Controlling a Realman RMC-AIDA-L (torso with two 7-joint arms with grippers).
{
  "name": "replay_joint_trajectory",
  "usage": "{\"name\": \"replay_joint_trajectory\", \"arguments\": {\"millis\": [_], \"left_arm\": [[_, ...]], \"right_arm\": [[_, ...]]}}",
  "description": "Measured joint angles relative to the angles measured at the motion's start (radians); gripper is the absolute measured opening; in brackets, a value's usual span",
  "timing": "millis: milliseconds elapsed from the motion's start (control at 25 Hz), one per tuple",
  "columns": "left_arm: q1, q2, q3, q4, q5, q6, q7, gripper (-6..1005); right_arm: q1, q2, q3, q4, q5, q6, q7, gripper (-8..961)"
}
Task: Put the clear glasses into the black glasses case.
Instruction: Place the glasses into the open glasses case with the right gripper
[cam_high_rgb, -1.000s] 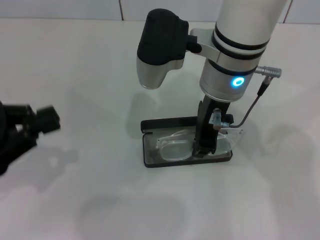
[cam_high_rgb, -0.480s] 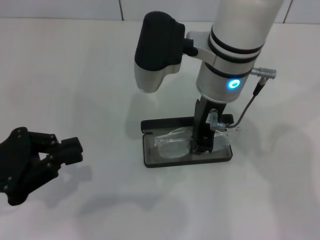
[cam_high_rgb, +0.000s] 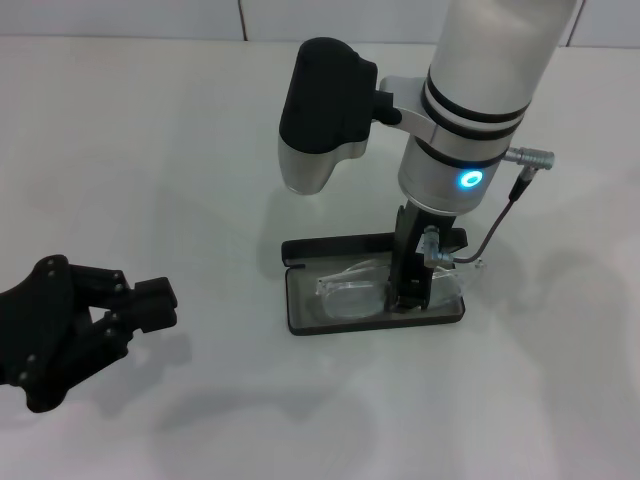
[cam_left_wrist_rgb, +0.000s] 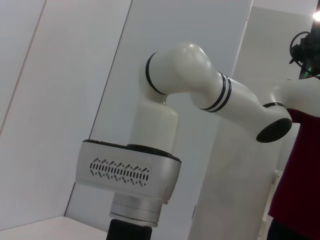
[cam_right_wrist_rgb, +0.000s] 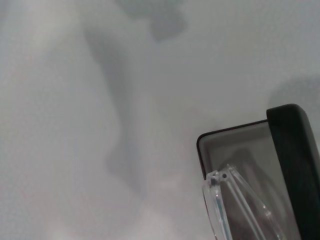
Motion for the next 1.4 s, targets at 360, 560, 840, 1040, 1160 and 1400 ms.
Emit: {"name": "replay_joint_trajectory", "arguments": {"millis": [360, 560, 840, 1040, 1160, 1400], "left_arm": [[0.005, -0.003, 0.0, -0.002, 0.0, 0.0, 0.003, 89], [0.008, -0.008, 0.0, -0.002, 0.0, 0.0, 0.003, 89], [0.009, -0.012, 0.0, -0.002, 0.001, 0.0, 0.003, 89], [0.011, -0.013, 0.0, -0.002, 0.002, 0.0, 0.003, 89], [0.013, -0.014, 0.0, -0.002, 0.002, 0.0, 0.003, 89], [0.013, -0.014, 0.0, -0.003, 0.002, 0.0, 0.003, 89]], "right_arm": [[-0.011, 0.0, -0.025, 0.002, 0.001, 0.035, -0.003, 121], [-0.013, 0.0, -0.039, 0.002, 0.011, 0.041, -0.017, 122], [-0.019, 0.0, -0.039, 0.002, 0.012, 0.054, -0.018, 122], [-0.02, 0.0, -0.039, 0.002, 0.012, 0.056, -0.019, 122], [-0.023, 0.0, -0.039, 0.002, 0.012, 0.057, -0.019, 122], [-0.023, 0.0, -0.039, 0.002, 0.012, 0.057, -0.019, 122]]}}
